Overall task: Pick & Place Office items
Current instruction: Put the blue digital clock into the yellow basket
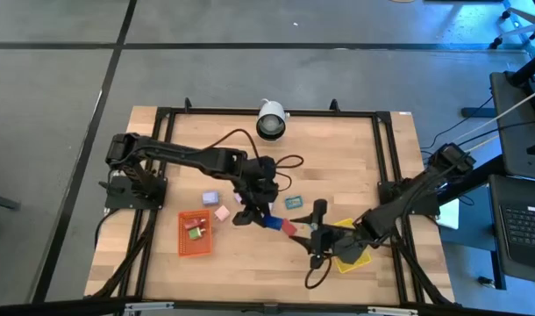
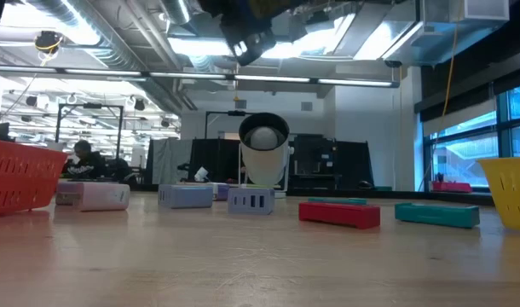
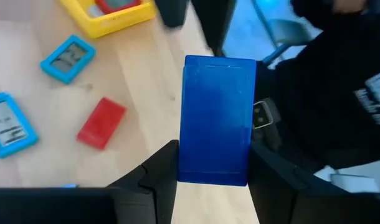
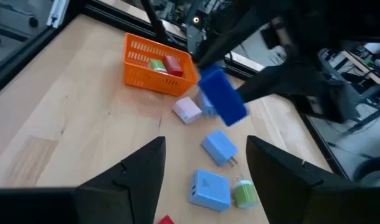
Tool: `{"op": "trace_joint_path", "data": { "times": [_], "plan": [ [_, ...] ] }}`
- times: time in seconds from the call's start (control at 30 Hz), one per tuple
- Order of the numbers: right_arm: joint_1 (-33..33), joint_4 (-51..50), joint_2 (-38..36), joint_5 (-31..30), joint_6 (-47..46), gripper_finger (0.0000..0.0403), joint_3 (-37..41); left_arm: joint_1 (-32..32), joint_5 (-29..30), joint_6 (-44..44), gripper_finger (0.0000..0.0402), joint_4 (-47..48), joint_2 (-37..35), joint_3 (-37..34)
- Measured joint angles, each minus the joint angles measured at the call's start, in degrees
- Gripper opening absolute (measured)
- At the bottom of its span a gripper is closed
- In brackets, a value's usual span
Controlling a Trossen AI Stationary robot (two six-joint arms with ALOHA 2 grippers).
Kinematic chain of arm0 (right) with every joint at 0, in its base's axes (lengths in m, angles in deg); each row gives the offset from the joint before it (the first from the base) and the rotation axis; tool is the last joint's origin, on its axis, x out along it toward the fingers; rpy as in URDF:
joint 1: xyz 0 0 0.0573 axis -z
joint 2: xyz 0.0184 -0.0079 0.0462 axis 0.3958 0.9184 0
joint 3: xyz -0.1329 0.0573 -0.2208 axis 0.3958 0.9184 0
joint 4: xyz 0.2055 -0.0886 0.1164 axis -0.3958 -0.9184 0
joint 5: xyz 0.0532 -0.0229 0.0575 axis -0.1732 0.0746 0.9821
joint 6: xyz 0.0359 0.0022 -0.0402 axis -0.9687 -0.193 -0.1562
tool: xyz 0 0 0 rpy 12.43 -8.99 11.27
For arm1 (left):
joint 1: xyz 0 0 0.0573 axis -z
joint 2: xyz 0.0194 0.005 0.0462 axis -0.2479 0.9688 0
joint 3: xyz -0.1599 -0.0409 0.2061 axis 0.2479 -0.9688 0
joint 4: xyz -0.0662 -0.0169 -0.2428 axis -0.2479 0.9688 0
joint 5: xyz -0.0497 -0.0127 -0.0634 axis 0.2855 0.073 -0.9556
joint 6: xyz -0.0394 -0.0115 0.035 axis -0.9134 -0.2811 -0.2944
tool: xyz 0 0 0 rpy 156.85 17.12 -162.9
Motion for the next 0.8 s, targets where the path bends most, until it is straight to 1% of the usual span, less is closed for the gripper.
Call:
{"op": "trace_joint_path", "data": {
  "times": [0.07,0.17,0.33,0.43,0.53,0.6,0.7,0.8],
  "plan": [
    [0.9,2.0,0.9,0.5,0.8,0.0223,0.0,-0.1,-1.4,0.0,0.0156,-1.4,0.0,0.0],
    [1.9,3.8,1.0,0.5,2.1,0.0223,0.0,0.1,-1.7,-0.1,0.0161,-2.1,0.0,0.0],
    [2.6,7.1,1.0,-0.4,5.8,0.0223,0.0,0.4,-2.3,-0.2,0.0153,-1.8,0.0,0.0],
    [2.7,8.7,1.0,0.7,7.3,0.0223,0.0,0.5,-3.1,-0.2,0.0155,-2.0,0.0,0.0],
    [2.9,9.4,1.0,1.1,7.6,0.0223,0.0,0.5,-3.3,-0.5,0.0161,-2.6,0.0,0.0],
    [3.2,9.4,1.0,1.3,7.9,0.0223,-0.5,0.5,-3.7,-0.5,0.016,-2.7,0.0,0.0],
    [3.7,9.5,1.0,3.3,8.5,0.0223,-0.8,0.5,-3.8,-0.6,0.0154,-3.2,0.0,0.0],
    [4.1,9.7,1.0,3.7,8.9,0.0219,-0.8,0.5,-4.2,-0.9,0.0156,-4.0,0.0,0.0]
  ]
}}
